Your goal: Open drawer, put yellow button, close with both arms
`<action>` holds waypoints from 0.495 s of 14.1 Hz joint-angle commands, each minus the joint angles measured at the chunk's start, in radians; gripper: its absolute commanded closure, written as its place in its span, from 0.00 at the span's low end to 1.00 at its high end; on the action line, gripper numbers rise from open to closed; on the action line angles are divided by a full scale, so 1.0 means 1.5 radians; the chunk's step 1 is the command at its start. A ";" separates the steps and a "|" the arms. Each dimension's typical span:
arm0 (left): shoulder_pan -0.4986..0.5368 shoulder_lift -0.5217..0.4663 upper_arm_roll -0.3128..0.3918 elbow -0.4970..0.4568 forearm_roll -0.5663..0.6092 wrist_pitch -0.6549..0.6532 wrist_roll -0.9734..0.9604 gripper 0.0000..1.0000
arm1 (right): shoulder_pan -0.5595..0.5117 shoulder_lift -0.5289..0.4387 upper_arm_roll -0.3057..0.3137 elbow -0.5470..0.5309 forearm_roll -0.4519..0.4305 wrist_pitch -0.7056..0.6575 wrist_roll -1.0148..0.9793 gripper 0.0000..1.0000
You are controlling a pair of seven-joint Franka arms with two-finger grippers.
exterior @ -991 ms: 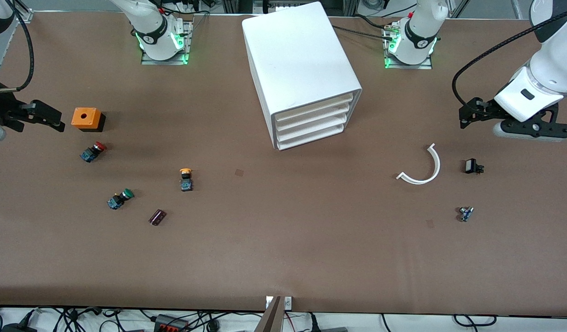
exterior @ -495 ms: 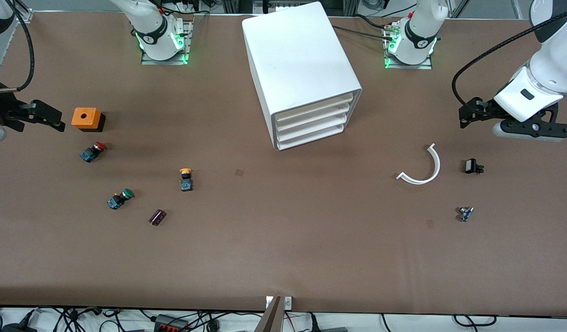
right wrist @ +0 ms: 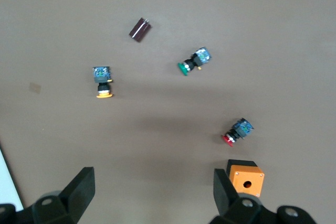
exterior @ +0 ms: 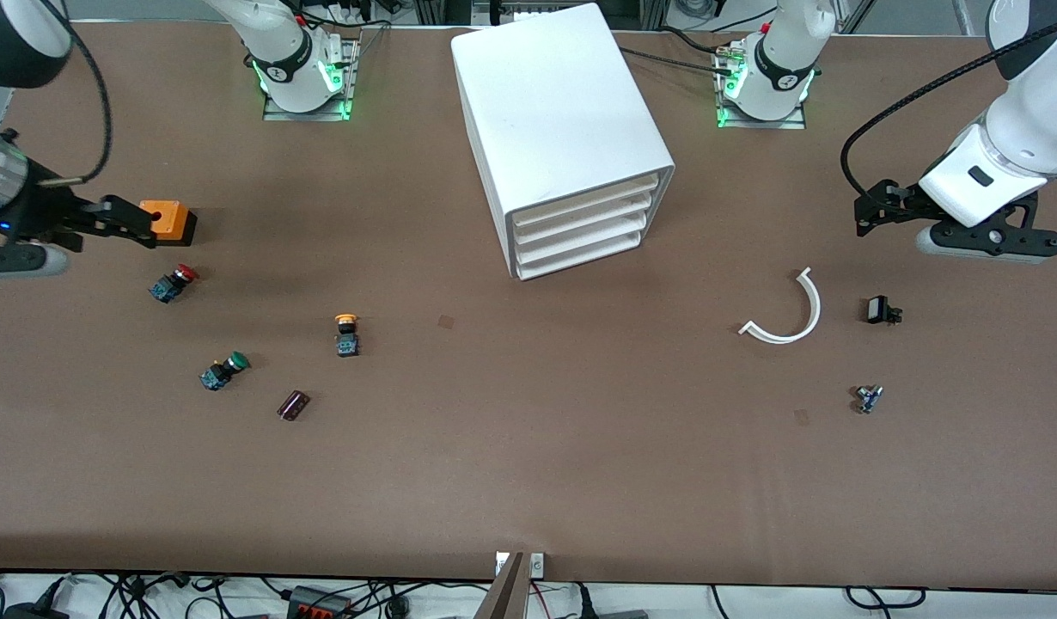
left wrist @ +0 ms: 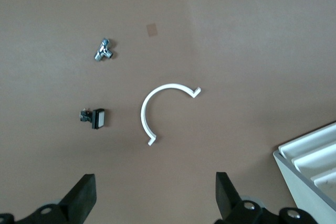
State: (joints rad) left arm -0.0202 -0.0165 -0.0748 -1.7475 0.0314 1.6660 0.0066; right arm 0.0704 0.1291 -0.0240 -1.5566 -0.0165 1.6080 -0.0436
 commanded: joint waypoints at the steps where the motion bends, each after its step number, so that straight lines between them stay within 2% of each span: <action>1: -0.003 0.008 -0.019 0.020 -0.037 -0.061 0.011 0.00 | 0.017 0.027 0.000 0.001 -0.003 0.003 0.008 0.00; 5: -0.003 0.046 -0.051 0.020 -0.104 -0.150 0.011 0.00 | 0.054 0.062 0.000 0.004 -0.006 0.022 0.007 0.00; 7: -0.003 0.087 -0.080 0.020 -0.131 -0.163 0.012 0.00 | 0.074 0.095 0.000 0.004 -0.001 0.028 0.007 0.00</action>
State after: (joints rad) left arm -0.0320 0.0414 -0.1614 -1.7484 -0.1228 1.4552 0.0069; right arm 0.1498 0.2311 -0.0217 -1.5576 -0.0163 1.6385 -0.0420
